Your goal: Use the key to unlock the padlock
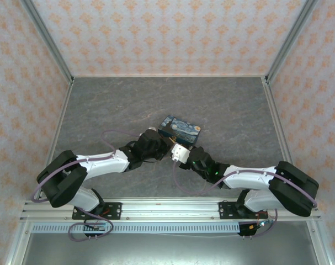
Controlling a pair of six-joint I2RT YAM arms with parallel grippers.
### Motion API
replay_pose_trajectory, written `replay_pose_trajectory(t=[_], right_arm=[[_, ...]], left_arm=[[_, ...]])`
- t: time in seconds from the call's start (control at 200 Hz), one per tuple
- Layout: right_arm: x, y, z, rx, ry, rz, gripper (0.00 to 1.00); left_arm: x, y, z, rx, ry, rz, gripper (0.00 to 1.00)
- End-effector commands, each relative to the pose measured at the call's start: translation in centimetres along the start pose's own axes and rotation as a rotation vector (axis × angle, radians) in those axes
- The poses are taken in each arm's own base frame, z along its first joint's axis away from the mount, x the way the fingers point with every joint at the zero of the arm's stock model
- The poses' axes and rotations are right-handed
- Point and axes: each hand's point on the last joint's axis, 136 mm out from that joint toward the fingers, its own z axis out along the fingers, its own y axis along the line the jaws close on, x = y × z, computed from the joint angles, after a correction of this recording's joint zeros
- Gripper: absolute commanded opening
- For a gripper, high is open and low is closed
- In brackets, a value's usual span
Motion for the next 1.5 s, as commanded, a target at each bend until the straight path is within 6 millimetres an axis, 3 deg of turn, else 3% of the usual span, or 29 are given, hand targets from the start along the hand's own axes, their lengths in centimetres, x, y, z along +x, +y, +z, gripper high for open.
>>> replay_pose_trajectory(t=[0.0, 0.17, 0.576, 0.781, 1.251, 1.491], right_arm=[[-2.5, -1.2, 0.0, 0.035, -0.062, 0.069, 0.06], [-3.0, -1.7, -0.3, 0.052, -0.093, 0.18, 0.0], [-2.8, -1.5, -0.2, 0.048, -0.116, 0.362, 0.0], [-2.0, -1.1, -0.1, 0.038, -0.081, 0.367, 0.0], [1.1, 1.3, 1.7, -0.014, 0.115, 0.655, 0.0], [2.4, 2.1, 2.5, -0.009, 0.165, 0.686, 0.0]], left_arm=[[-0.1, -1.6, 0.2, 0.036, 0.002, -0.002, 0.0], [0.0, -1.6, 0.2, 0.038, 0.004, -0.005, 0.0], [0.0, -1.3, 0.2, 0.03, 0.004, -0.006, 0.0], [0.0, -0.7, 0.6, 0.013, 0.002, -0.006, 0.0], [0.3, 1.9, 2.8, -0.027, 0.015, -0.039, 0.04], [-0.1, 3.2, 3.0, -0.049, -0.007, -0.04, 0.23]])
